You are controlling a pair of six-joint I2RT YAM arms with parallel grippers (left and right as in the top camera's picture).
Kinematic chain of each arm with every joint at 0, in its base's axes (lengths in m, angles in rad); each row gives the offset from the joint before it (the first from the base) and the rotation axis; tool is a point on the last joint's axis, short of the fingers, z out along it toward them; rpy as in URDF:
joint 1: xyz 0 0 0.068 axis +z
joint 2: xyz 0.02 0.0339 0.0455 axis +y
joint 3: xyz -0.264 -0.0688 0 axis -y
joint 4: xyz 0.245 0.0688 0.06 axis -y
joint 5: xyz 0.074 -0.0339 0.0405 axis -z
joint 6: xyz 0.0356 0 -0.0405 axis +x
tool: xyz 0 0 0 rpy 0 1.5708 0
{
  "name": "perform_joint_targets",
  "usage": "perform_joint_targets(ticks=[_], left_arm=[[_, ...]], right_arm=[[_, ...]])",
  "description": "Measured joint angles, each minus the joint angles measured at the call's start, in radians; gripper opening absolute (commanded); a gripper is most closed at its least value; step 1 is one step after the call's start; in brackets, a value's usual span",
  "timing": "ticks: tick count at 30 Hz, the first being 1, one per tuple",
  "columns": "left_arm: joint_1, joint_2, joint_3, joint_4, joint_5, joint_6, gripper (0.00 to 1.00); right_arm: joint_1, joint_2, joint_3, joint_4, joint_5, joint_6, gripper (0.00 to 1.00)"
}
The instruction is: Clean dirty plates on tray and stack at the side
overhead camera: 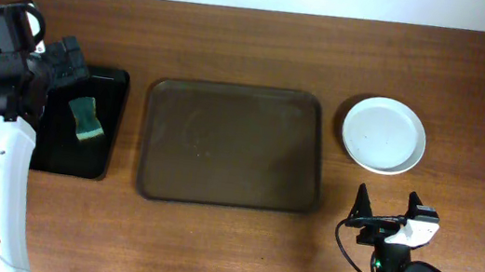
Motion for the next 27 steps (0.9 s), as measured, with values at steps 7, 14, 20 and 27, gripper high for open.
perform_joint_targets(ticks=[7, 14, 20, 27], left_arm=[[0.000, 0.000, 0.000, 0.000, 0.000, 0.000, 0.99], [0.000, 0.000, 0.000, 0.000, 0.000, 0.000, 0.99], [0.000, -0.003, 0.000, -0.004, 0.000, 0.000, 0.99], [-0.124, -0.441, -0.214, -0.046, -0.076, 0.000, 0.99]], right_arm=[[0.000, 0.000, 0.000, 0.000, 0.000, -0.001, 0.98], [0.000, 0.000, 0.000, 0.000, 0.000, -0.001, 0.98], [0.000, 0.000, 0.000, 0.000, 0.000, -0.004, 0.98], [-0.001, -0.002, 0.000, 0.000, -0.001, -0.008, 0.98]])
